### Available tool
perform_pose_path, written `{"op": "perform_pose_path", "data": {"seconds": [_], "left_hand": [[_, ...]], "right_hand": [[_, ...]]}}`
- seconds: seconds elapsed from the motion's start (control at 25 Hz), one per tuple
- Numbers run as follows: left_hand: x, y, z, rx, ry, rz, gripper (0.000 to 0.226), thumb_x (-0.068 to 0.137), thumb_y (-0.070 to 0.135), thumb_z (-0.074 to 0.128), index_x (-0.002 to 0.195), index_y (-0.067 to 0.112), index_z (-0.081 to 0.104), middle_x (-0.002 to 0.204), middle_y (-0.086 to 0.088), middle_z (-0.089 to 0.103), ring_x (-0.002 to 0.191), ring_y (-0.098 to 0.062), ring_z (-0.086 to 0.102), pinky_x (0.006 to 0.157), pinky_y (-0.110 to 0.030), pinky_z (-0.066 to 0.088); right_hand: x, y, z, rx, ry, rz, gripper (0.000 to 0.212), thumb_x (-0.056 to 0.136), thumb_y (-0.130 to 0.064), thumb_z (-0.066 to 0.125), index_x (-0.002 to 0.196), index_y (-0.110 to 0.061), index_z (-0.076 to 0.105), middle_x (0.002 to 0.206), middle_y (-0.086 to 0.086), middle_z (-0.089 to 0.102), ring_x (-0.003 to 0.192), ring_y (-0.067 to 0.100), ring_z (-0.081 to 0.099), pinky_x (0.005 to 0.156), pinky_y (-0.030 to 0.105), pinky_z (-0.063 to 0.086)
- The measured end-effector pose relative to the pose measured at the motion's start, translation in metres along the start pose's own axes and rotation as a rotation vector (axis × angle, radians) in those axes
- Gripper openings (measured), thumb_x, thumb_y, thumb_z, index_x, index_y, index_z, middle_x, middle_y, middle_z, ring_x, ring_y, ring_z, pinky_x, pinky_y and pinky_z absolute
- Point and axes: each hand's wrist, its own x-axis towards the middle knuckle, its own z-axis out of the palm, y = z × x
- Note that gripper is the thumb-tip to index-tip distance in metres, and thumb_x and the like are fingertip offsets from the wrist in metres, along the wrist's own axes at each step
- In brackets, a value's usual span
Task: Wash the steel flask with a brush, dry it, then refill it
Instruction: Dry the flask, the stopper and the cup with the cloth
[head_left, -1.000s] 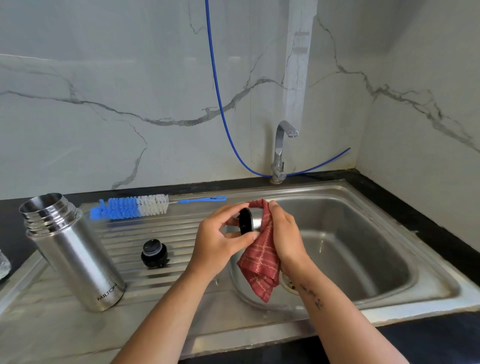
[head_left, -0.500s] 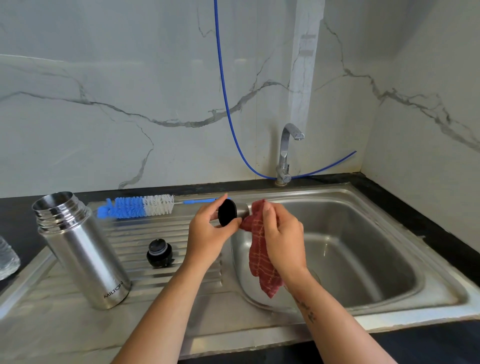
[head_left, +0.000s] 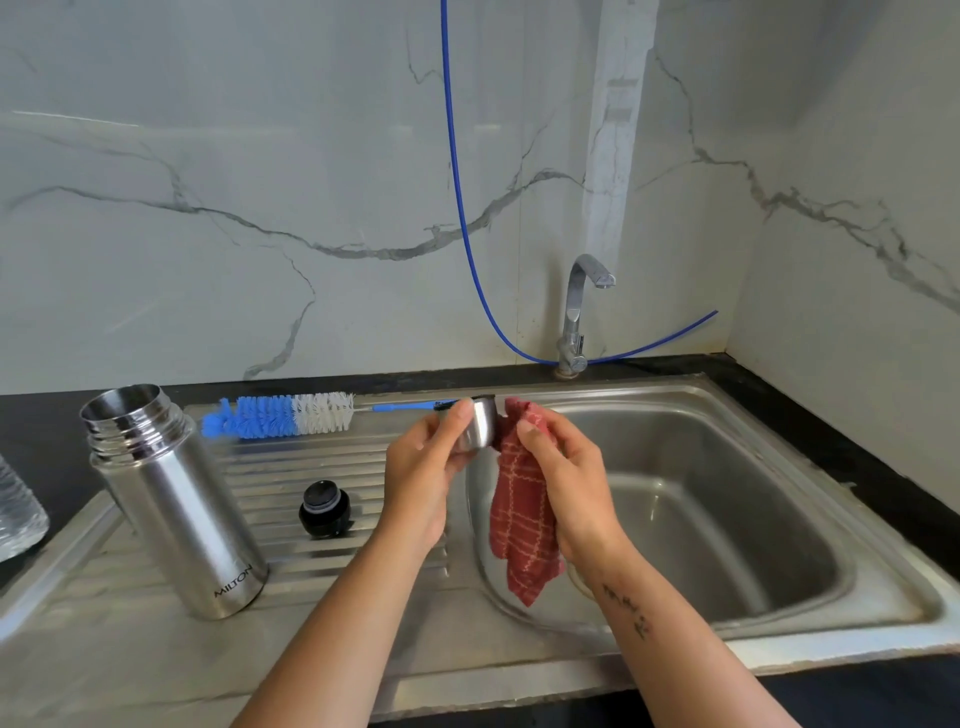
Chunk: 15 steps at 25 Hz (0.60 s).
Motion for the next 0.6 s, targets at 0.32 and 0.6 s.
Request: {"op": "perform_pose_path", "data": {"seconds": [0.32,0.6], "left_hand": [[-0.005,0.001,0.007,0.063,-0.182,-0.168,0.058,0.086,0.061,0.059,0.121,0.015,0.07,0.097,-0.012,0.073,0.077,-0.02,0.065,0.066,-0.028,0.05],[-0.003,-0.002,0.005,0.218,-0.092,-0.213,0.062,0.099,0.07,0.041,0.113,0.013,0.063,0.059,-0.001,0.037,0.044,-0.011,0.032,0.04,-0.02,0.024]], "right_hand": [[-0.008,-0.004,0.001,-0.312,-0.039,-0.26,0.022,0.104,-0.025,0.06,0.117,-0.039,0.07,0.065,0.016,0.065,0.055,0.043,0.061,0.05,0.047,0.057],[-0.003,0.01,0.006,-0.749,-0.175,-0.307,0.043,0.105,-0.057,0.036,0.081,-0.029,0.058,0.086,-0.023,0.059,0.107,0.004,0.048,0.1,0.04,0.037]]}}
